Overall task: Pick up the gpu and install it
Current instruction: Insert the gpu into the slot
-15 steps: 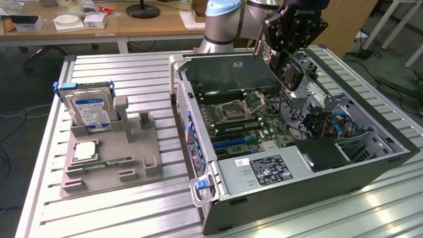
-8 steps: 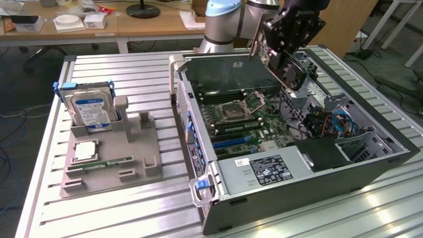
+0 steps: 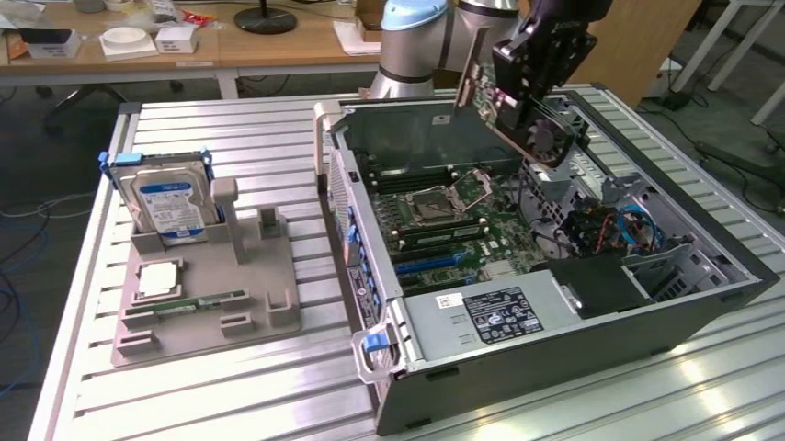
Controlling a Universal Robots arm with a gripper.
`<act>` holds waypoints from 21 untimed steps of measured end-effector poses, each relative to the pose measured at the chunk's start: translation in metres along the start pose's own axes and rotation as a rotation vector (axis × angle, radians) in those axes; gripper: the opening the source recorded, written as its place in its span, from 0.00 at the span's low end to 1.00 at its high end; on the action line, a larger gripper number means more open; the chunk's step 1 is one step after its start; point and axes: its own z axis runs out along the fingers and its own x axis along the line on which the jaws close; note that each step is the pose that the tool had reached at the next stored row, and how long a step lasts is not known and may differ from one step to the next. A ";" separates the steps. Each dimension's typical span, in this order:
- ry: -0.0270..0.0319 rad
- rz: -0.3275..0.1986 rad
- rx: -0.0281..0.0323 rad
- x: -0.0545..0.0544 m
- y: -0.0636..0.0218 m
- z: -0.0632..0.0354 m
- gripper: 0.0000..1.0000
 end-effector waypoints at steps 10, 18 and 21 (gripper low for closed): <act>0.0043 -0.182 0.0007 0.000 0.0000 0.0011 0.27; 0.0077 -0.323 0.0013 0.000 0.0000 0.0017 0.27; 0.0090 -0.376 0.0015 0.000 0.0000 0.0018 0.27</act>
